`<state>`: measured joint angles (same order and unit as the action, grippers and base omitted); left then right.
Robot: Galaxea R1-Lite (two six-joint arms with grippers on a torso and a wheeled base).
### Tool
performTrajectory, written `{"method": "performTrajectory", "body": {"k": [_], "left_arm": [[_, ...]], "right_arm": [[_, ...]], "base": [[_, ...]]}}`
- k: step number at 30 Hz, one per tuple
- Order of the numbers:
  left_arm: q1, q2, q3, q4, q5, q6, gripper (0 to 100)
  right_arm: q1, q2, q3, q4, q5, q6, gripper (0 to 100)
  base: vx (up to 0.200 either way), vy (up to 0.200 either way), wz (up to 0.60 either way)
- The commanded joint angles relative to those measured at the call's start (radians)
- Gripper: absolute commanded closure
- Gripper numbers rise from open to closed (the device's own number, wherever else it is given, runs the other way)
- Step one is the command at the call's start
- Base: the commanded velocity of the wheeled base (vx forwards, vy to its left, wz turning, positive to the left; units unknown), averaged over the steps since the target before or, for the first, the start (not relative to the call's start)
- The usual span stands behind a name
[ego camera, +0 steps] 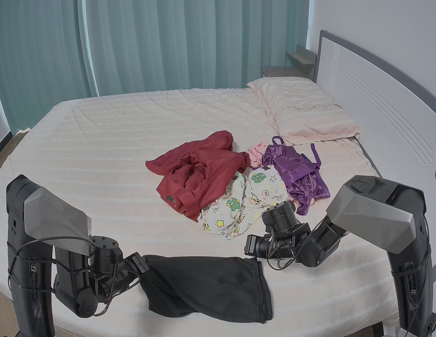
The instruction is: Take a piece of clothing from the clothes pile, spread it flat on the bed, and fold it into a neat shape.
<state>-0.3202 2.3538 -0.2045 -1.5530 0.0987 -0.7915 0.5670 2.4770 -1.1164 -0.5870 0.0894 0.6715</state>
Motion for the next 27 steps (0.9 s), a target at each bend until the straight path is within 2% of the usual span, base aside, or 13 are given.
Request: {"method": "performTrajectory", "body": {"k": [1,7,10,11,15,21,27], "left_arm": [[0.000,0.002,0.004,-0.018,0.003,0.000,100],[0.001,0.002,0.010,-0.018,0.004,0.001,100],[0.001,0.002,0.010,-0.018,0.004,0.001,100],[0.000,0.002,0.010,-0.018,0.004,0.001,100],[0.000,0.002,0.011,-0.018,0.006,0.001,100],[0.000,-0.001,0.014,-0.018,0.004,0.000,100],[-0.002,-0.001,0.014,-0.018,0.004,0.000,100]], "right_arm": [[-0.029,-0.061,0.023,0.000,0.001,-0.003,100],[-0.068,-0.107,0.066,0.009,0.001,-0.010,100],[-0.068,-0.104,0.099,0.009,0.010,-0.053,100],[-0.065,-0.098,0.105,0.009,0.012,-0.070,0],[-0.044,-0.078,0.105,0.012,0.027,-0.078,0],[-0.012,-0.041,0.082,0.012,-0.031,-0.095,0],[0.030,-0.036,0.076,0.013,-0.036,-0.096,0]], "base": [[0.000,0.000,0.00],[0.000,0.000,0.00],[0.000,0.000,0.00],[0.000,0.000,0.00],[0.000,0.000,0.00],[0.000,0.000,0.00],[0.000,0.000,0.00]]}}
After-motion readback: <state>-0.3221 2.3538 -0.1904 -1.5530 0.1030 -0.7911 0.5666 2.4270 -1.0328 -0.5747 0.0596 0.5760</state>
